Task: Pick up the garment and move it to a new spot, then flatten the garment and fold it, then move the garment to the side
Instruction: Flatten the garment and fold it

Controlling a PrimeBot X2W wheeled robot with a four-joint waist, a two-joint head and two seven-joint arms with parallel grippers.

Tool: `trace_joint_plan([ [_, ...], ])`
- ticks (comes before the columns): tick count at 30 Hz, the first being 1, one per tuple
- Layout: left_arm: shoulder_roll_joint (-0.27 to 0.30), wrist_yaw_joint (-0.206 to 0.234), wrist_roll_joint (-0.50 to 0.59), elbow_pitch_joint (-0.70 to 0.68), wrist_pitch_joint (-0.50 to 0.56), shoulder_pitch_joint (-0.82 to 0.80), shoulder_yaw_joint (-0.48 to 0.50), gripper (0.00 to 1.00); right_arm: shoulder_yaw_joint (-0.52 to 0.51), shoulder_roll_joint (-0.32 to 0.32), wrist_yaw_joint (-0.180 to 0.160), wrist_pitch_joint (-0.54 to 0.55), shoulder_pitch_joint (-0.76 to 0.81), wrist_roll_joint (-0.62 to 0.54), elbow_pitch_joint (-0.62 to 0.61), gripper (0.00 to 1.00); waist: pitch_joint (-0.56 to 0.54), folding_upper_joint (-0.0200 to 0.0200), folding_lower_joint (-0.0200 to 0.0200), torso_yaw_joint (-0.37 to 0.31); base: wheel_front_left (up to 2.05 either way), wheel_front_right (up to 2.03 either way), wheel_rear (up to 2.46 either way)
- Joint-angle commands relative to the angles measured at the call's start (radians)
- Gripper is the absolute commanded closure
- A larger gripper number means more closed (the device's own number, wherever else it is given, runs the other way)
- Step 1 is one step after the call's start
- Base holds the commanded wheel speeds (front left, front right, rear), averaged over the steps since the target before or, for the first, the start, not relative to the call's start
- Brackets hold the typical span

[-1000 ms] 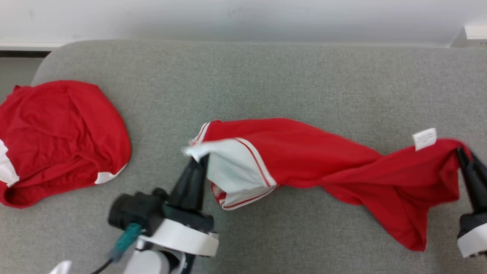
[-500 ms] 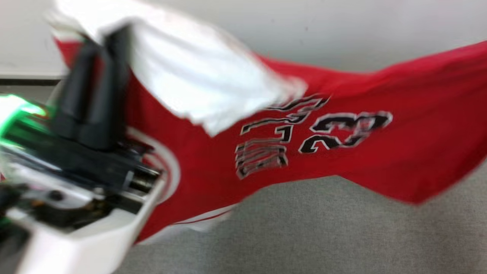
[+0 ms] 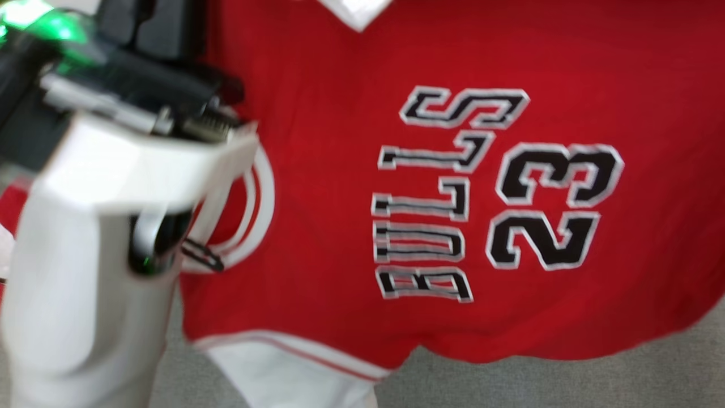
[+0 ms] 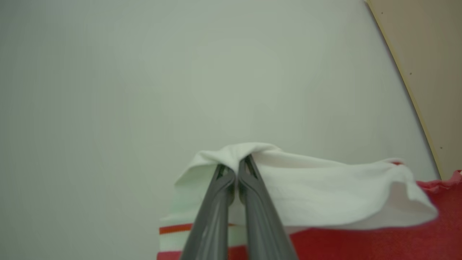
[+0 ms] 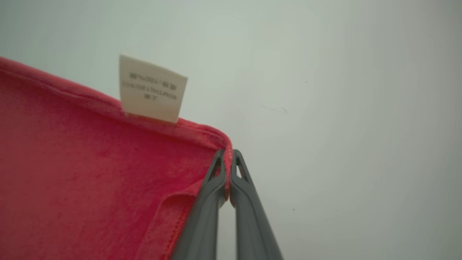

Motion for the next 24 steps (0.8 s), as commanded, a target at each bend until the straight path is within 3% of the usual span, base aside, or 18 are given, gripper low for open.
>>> trace_joint_plan([
  [1,-0.017,-0.008,-0.031,0.113,-0.024,-0.039,0.004,1.00,0.027,0.001,-0.003,-0.020,-0.050,0.023,0.057,1.00,0.029,0.0000,0.0000,-0.003,0.00,0.00,0.00],
  [2,-0.017,-0.008,-0.031,0.113,-0.024,-0.039,0.004,1.00,0.027,0.001,-0.003,-0.020,-0.050,0.023,0.057,1.00,0.029,0.0000,0.0000,-0.003,0.00,0.00,0.00],
  [9,-0.079,-0.026,-0.078,0.591,-0.169,-0.255,0.034,1.00,0.142,0.043,-0.003,-0.091,-0.323,0.068,0.370,1.00,0.083,0.0000,0.0000,-0.013,0.00,0.00,0.00],
  [15,-0.100,-0.013,-0.133,0.907,-0.229,-0.454,0.129,1.00,0.199,0.132,-0.003,-0.188,-0.582,0.137,0.638,1.00,0.101,0.0000,0.0000,-0.020,0.00,0.00,0.00],
  [20,-0.112,0.003,-0.161,1.087,-0.234,-0.442,0.182,1.00,0.276,0.197,-0.003,-0.255,-0.643,0.177,0.855,1.00,0.133,0.0000,0.0000,-0.016,0.00,0.00,0.00],
  [24,-0.133,0.012,-0.171,1.198,-0.235,-0.349,0.212,1.00,0.368,0.241,-0.003,-0.290,-0.587,0.224,1.012,1.00,0.178,0.0000,0.0000,-0.013,0.00,0.00,0.00],
])
